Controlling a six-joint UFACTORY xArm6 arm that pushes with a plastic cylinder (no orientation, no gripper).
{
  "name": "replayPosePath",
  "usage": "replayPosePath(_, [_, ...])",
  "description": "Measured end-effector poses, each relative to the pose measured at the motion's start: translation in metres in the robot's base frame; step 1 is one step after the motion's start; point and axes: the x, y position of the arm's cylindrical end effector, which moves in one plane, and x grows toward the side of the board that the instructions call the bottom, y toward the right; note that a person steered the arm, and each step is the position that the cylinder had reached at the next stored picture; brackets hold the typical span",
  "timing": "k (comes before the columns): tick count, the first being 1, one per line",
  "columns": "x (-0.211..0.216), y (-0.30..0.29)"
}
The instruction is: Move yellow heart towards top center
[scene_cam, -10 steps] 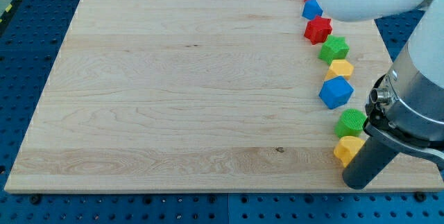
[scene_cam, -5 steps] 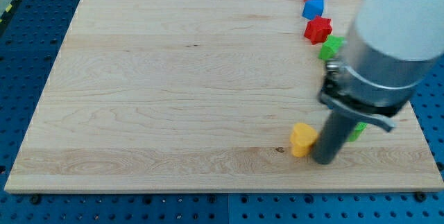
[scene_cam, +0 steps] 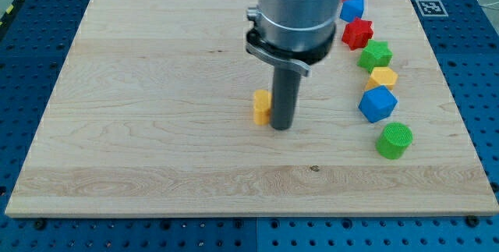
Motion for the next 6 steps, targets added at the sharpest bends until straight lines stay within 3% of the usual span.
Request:
replayPosePath(2, [-0.013,-0.075])
replayPosePath(5, [-0.018,-0.026])
replayPosePath(6, [-0.03,-0.036])
